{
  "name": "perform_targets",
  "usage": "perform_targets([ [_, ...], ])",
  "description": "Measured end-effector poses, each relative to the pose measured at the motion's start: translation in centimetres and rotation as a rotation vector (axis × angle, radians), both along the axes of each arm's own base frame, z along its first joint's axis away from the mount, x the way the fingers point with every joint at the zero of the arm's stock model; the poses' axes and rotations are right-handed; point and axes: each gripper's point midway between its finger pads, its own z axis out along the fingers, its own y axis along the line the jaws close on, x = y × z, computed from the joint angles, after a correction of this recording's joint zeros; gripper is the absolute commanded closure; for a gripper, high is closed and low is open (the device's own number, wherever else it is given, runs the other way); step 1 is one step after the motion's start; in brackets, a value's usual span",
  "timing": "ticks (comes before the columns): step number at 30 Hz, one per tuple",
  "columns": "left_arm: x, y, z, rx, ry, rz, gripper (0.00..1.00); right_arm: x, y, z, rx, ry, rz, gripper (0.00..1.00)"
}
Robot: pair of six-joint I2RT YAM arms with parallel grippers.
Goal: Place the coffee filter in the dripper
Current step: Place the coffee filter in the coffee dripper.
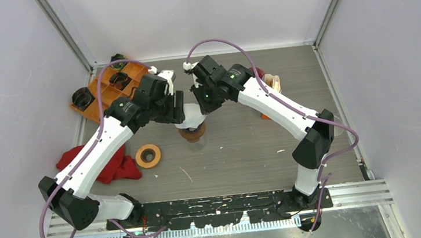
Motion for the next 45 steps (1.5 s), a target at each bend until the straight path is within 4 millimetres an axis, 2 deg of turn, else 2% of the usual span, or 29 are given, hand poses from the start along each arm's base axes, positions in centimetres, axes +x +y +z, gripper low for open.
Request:
perform_targets([
  [5, 0.0, 0.2, 0.3, 0.000, -0.014, 0.008, 0.31, 0.1, 0.1, 0.0, 0.002, -0.002, 0.000, 0.74],
  [13, 0.0, 0.2, 0.3, 0.000, -0.013, 0.008, 0.27, 0.3, 0.1, 0.1, 0.001, -0.018, 0.012, 0.48],
  [20, -0.2, 0.4, -0.5, 0.011, 0.004, 0.009, 0.27, 0.6, 0.2, 0.2, -0.006, -0.043, 0.040, 0.37],
  [30, -0.4, 0.7, -2.0, 0.029, 0.027, 0.026, 0.26, 1.1, 0.8, 0.1, 0.010, -0.073, 0.081, 0.33],
  [38, -0.5, 0.8, -3.7, 0.031, 0.050, 0.051, 0.25, 1.2, 1.0, -2.0, 0.004, -0.058, 0.093, 0.33],
  [45, -0.5, 0.8, -4.0, 0.021, 0.046, 0.059, 0.25, 1.5, 1.6, -3.2, 0.025, -0.059, 0.092, 0.34],
])
